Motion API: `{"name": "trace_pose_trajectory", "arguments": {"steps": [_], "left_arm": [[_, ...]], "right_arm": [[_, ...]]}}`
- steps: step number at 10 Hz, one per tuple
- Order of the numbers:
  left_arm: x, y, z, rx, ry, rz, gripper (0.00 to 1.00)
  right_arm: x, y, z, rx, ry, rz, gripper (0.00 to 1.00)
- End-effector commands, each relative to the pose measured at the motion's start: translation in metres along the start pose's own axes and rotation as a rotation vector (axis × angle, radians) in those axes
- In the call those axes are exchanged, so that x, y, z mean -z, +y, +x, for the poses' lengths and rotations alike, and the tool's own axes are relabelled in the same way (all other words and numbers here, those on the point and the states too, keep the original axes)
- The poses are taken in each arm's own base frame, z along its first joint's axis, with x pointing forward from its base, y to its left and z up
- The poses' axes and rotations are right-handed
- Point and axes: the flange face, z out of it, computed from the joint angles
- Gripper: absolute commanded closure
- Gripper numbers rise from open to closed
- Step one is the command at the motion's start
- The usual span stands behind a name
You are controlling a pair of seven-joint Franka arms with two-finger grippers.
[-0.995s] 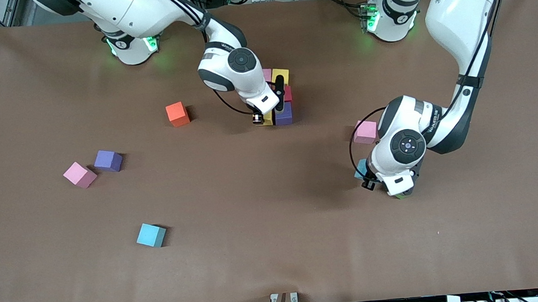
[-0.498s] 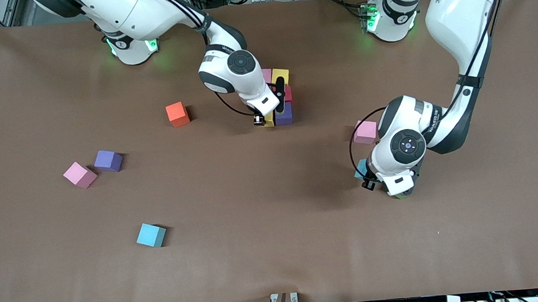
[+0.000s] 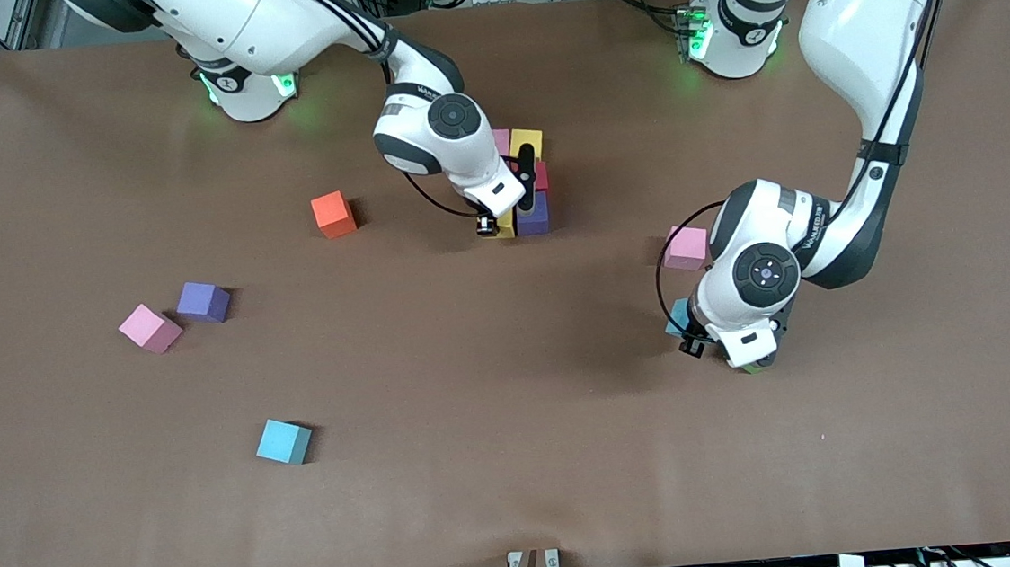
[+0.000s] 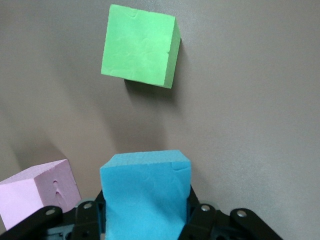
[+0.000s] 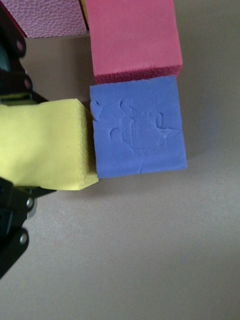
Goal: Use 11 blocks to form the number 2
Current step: 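Open the right gripper and release the yellow cube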
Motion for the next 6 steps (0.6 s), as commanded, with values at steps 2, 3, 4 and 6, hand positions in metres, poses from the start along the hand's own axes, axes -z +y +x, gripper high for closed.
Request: {"name": "trace_pose_trajectory", "arguments": {"steps": [2, 3, 4, 6], "left_arm": [[0.0084, -0.0055, -0.002, 0.021, -0.014, -0.006, 1.0], [0.0084, -0.0055, -0.0021, 0.022, -0.015, -0.006, 1.0], [0.0091, -0.0052, -0.0019, 0.022, -0.015, -0.007, 1.0], [0.0091, -0.0052, -0.0019, 0.024, -0.015, -0.007, 1.0]], "right_arm": [[-0.0065, -0.0033, 0.0019, -0.005, -0.003, -0.015, 0.22], [-0.0059, -0.0028, 0.0023, -0.005, -0.002, -0.016, 0.22], [-0.0056, -0.0023, 0.0016, -0.006, -0.002, -0.016, 0.22], [-0.003, -0.0007, 0.0005, -0.008, -0.003, -0.02, 0.18]]}}
